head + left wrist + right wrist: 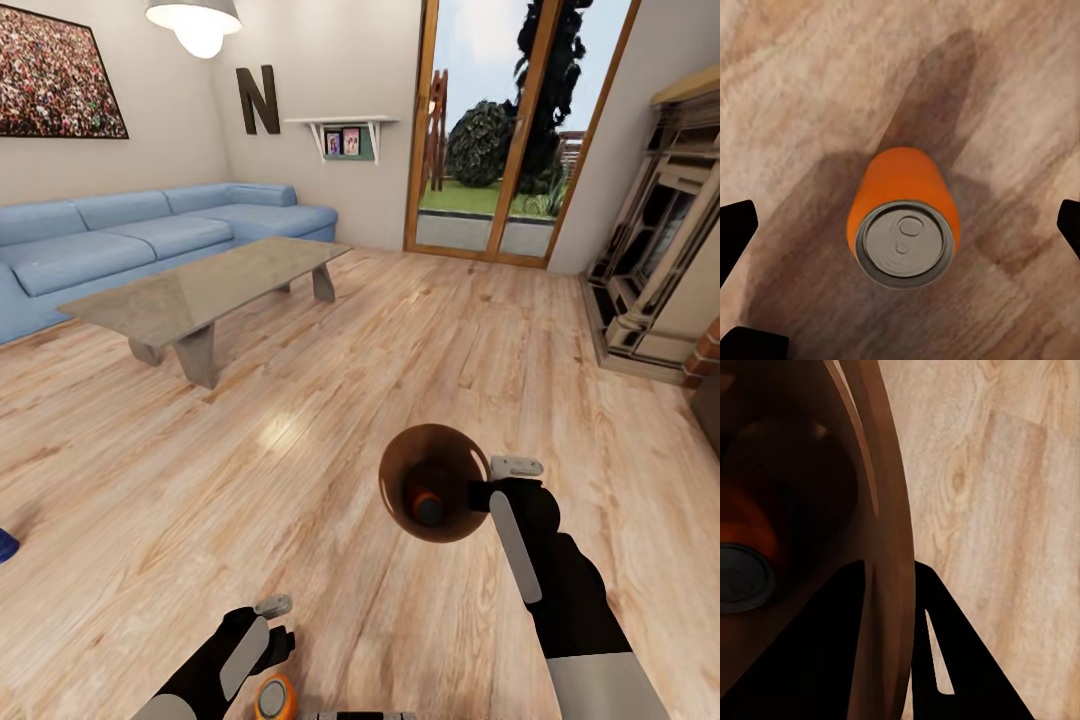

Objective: Put the three can of soda from the living room inside the tash can in the kitchen.

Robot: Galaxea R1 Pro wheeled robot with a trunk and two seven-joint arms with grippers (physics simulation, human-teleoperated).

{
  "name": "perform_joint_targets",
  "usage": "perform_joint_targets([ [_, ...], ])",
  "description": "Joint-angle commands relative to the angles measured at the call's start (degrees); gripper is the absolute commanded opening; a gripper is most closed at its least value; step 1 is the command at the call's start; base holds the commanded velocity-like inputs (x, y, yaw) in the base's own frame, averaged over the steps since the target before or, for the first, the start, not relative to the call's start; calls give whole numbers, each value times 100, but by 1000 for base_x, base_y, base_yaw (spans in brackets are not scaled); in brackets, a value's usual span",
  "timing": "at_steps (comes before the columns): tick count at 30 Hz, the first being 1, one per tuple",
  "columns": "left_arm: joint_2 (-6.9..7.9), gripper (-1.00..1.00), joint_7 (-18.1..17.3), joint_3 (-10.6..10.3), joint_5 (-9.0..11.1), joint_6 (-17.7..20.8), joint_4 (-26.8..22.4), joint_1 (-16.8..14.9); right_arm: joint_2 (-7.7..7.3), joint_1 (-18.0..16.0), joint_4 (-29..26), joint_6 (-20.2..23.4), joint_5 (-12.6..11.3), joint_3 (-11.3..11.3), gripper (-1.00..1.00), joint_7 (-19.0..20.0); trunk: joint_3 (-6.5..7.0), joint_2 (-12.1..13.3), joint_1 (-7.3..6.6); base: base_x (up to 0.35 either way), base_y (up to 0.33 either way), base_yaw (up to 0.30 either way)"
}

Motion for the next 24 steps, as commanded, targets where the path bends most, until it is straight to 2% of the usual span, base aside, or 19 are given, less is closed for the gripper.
perform_joint_targets([
  [1, -1, 100, -2, 0, 1, 0, 2, -1, 0, -3, -5, 1, -16, 1, -100, 30, -18, -42, 22, 0, 0, 0],
  [4, -5, 100, -12, 0, 3, 2, 73, -4, -3, -3, -7, 1, -15, 1, -100, 30, -80, -85, 49, 0, 0, 0],
  [17, -7, 100, -252, 0, 5, -9, 268, -5, -4, -3, -14, 1, -16, 1, -100, 30, -80, -85, 49, 0, 0, 0],
  [24, -7, 100, -263, 0, 1, -71, 288, -5, -5, -3, -14, 1, -16, 1, -100, 30, -235, -94, 67, 0, 0, 0],
])
